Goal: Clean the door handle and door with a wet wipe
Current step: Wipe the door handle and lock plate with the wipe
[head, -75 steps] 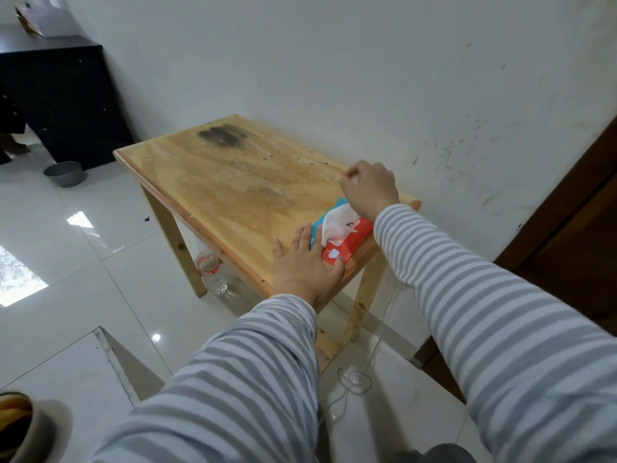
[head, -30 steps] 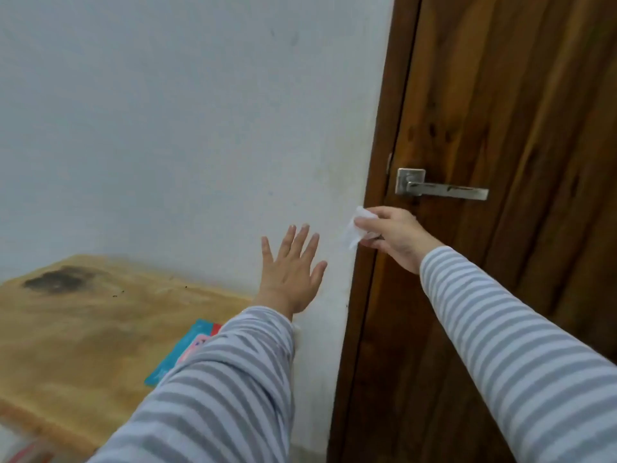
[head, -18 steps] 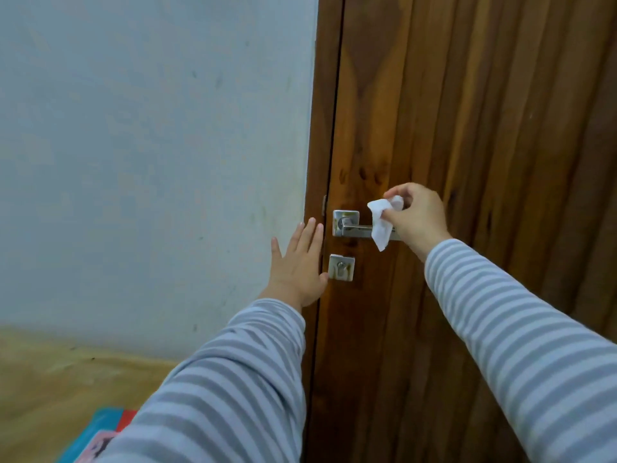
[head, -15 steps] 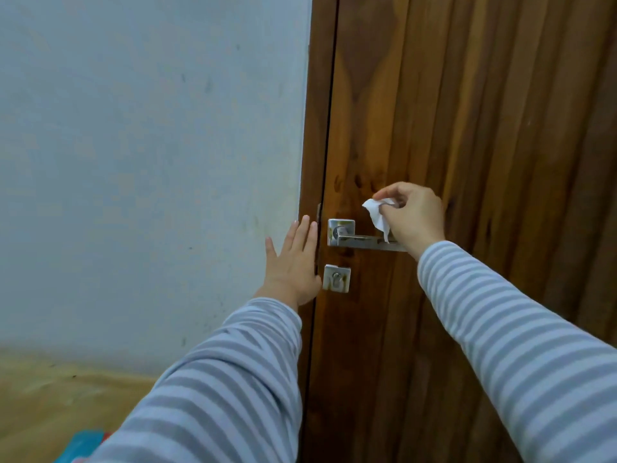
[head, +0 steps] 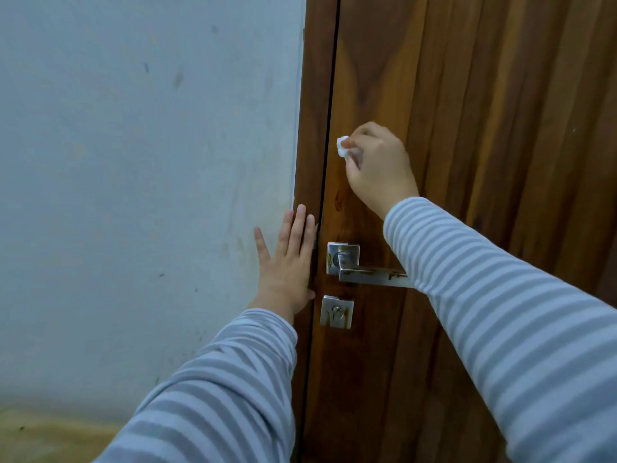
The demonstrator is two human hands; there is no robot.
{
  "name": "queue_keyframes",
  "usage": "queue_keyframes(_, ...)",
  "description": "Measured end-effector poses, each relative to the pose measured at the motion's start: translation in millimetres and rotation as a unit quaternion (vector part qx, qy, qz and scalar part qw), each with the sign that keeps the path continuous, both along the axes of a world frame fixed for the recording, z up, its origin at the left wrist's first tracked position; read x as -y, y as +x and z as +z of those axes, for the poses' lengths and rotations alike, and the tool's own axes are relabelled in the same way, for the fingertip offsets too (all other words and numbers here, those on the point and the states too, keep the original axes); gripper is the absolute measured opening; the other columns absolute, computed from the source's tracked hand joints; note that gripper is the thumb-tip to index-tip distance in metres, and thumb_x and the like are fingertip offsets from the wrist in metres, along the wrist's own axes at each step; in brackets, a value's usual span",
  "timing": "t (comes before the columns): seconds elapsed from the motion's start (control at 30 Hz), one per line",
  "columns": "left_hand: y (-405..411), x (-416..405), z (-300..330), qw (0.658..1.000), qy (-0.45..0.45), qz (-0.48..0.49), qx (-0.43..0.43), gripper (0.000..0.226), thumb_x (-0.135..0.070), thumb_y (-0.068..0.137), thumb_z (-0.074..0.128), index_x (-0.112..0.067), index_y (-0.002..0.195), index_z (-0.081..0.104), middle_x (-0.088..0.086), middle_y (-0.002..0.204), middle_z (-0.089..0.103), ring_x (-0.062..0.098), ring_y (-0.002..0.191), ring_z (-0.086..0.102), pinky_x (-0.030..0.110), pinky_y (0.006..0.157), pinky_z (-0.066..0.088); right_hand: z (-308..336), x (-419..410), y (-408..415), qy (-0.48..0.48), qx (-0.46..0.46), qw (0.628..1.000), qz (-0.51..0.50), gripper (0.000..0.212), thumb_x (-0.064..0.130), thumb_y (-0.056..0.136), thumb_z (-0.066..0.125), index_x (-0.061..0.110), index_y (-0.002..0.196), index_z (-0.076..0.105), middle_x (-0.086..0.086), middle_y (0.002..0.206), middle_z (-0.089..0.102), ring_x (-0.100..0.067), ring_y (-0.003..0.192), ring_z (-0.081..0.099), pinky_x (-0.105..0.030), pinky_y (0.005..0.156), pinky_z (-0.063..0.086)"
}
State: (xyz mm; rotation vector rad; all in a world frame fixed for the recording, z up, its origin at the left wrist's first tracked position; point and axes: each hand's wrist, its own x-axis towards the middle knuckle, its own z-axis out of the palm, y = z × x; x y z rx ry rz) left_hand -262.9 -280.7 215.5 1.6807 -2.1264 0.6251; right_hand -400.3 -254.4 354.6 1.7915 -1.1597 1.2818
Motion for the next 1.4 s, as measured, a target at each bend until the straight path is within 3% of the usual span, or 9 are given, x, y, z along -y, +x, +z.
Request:
queue_keyframes(0.13,-4,-1,5,0.999,0.041,0.01,0.001,0.137,-0.053,0.08,0.072,-0.01,0.127,-0.05,0.01,0.139,-0.057,0.028,0.13,-0.05,0.071,0.102,-0.017,8,14,-1,-0.041,-0.131,0.988,-0.073,0.029,-0.004,0.086,0.054,0.005,0.111,0.067,-0.006,0.109,0.061,-0.024,0.103,0.052,-0.031,0.083,0.04)
queue_keyframes(0.33,-2,6,4,0.999,0.042,0.025,-0.004,0.141,-0.054,0.077,0.074,-0.012,0.127,-0.05,0.006,0.122,-0.068,0.024,0.116,-0.059,0.073,0.101,-0.016,-1,20,-5,-0.089,-0.229,0.958,-0.149,0.021,-0.002,0.086,0.054,0.005,0.097,0.07,-0.006,0.078,0.061,-0.028,0.084,0.052,-0.037,0.066,0.04)
queue_keyframes(0.53,-5,3,7,0.997,0.067,0.036,-0.009,0.142,-0.054,0.076,0.076,-0.012,0.124,-0.052,0.005,0.118,-0.069,0.024,0.112,-0.06,0.073,0.102,-0.015,-8,2,-4,-0.044,-0.291,0.942,-0.164,0.032,-0.002,0.091,0.037,0.004,0.108,0.063,-0.01,0.094,0.063,-0.027,0.093,0.048,-0.036,0.075,0.036)
queue_keyframes(0.63,-8,4,10,0.995,0.089,0.045,-0.011,0.144,-0.053,0.076,0.076,-0.012,0.118,-0.056,0.006,0.115,-0.07,0.026,0.111,-0.061,0.073,0.102,-0.014,0,-4,3,-0.004,-0.26,0.953,-0.153,0.029,-0.004,0.092,0.043,0.003,0.111,0.064,-0.012,0.095,0.061,-0.021,0.084,0.044,-0.03,0.071,0.035)
queue_keyframes(0.77,-9,5,12,0.993,0.107,0.05,-0.013,0.144,-0.051,0.076,0.077,-0.013,0.114,-0.057,0.006,0.112,-0.071,0.026,0.108,-0.062,0.073,0.101,-0.015,-2,-5,5,0.01,-0.184,0.977,-0.11,0.034,-0.006,0.09,0.048,0.003,0.122,0.057,-0.013,0.105,0.062,-0.026,0.097,0.055,-0.032,0.078,0.044)
queue_keyframes(0.97,-7,6,12,0.993,0.111,0.044,-0.012,0.143,-0.05,0.077,0.076,-0.014,0.111,-0.058,0.005,0.11,-0.071,0.025,0.107,-0.062,0.073,0.102,-0.015,-15,-1,6,0.021,-0.181,0.972,-0.148,0.022,-0.001,0.091,0.052,0.002,0.108,0.066,-0.009,0.091,0.056,-0.019,0.081,0.041,-0.026,0.068,0.032)
queue_keyframes(1.07,-6,5,11,0.993,0.109,0.036,-0.015,0.142,-0.049,0.078,0.076,-0.015,0.111,-0.058,0.004,0.112,-0.071,0.024,0.108,-0.062,0.073,0.102,-0.015,-31,0,8,0.042,-0.178,0.974,-0.137,0.022,-0.001,0.09,0.052,0.006,0.104,0.067,-0.004,0.086,0.051,-0.018,0.081,0.042,-0.027,0.067,0.035)
queue_keyframes(1.27,-7,4,7,0.995,0.092,0.041,-0.02,0.143,-0.05,0.077,0.076,-0.014,0.119,-0.055,0.005,0.118,-0.069,0.025,0.114,-0.059,0.071,0.104,-0.014,-50,-12,9,0.174,-0.231,0.945,-0.155,0.017,0.005,0.09,0.053,0.009,0.101,0.066,-0.006,0.092,0.059,-0.021,0.084,0.055,-0.028,0.072,0.044)
queue_keyframes(1.4,-7,2,1,0.997,0.051,0.043,-0.026,0.143,-0.052,0.076,0.076,-0.013,0.125,-0.052,0.005,0.127,-0.064,0.026,0.131,-0.049,0.069,0.11,-0.006,-40,-19,2,0.292,-0.187,0.919,-0.189,0.019,0.014,0.091,0.057,0.01,0.107,0.065,-0.009,0.104,0.064,-0.023,0.088,0.06,-0.029,0.077,0.049)
